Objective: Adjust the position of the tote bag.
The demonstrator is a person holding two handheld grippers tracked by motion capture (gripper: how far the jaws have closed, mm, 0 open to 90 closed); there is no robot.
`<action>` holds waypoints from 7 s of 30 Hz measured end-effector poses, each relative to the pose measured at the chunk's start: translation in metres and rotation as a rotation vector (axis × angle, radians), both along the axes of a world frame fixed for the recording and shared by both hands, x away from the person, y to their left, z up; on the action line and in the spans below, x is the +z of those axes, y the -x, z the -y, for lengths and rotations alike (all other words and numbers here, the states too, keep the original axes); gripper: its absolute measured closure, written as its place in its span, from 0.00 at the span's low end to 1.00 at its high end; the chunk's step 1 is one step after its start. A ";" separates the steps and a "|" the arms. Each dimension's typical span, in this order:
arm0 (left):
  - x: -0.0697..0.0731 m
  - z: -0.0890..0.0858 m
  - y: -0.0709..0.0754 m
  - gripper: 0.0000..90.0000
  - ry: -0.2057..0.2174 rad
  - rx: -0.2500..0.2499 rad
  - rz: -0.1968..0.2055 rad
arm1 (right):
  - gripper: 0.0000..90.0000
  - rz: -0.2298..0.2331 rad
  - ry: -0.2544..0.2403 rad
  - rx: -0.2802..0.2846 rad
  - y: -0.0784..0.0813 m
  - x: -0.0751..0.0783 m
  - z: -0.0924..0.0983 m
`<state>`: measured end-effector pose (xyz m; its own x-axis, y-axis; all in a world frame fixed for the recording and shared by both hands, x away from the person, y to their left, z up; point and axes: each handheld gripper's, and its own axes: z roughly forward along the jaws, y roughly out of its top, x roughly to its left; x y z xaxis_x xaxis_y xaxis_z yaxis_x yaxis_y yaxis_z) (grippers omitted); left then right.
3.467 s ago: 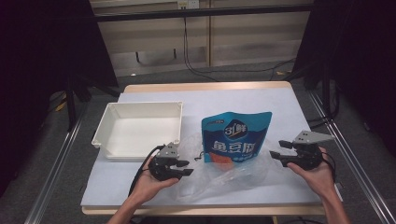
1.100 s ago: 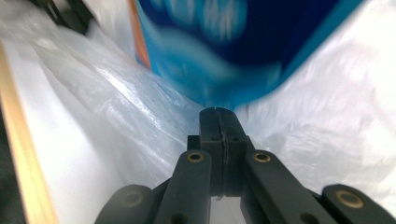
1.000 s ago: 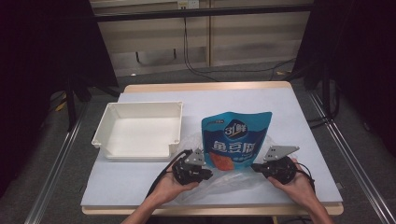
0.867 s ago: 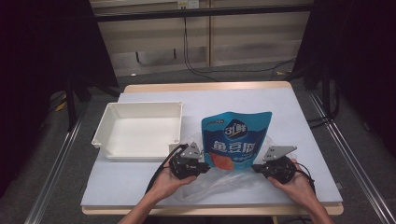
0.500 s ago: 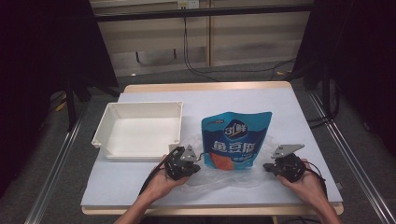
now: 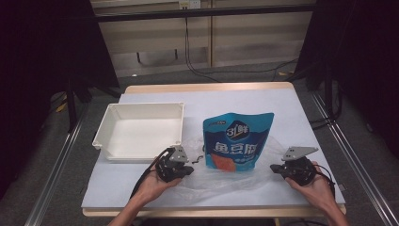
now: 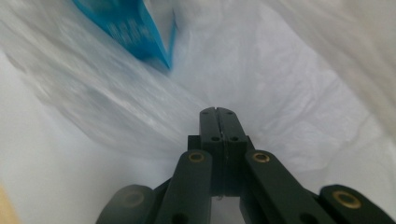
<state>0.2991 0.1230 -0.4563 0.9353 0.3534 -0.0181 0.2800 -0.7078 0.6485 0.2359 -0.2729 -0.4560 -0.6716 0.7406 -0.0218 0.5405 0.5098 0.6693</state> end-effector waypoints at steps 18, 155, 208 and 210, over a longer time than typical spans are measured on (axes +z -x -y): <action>-0.012 0.036 -0.021 0.98 -0.047 0.022 -0.026 | 1.00 -0.012 -0.041 0.023 -0.045 -0.003 -0.023; -0.018 0.071 0.019 1.00 0.054 -0.153 -0.087 | 1.00 -0.025 -0.114 0.231 0.027 -0.013 -0.074; 0.029 0.036 0.022 0.79 0.202 -0.130 -0.032 | 0.41 0.278 -0.530 0.078 0.028 0.048 -0.024; 0.032 0.033 0.022 0.77 0.216 -0.121 -0.027 | 0.42 0.264 -0.513 0.068 0.032 0.046 -0.024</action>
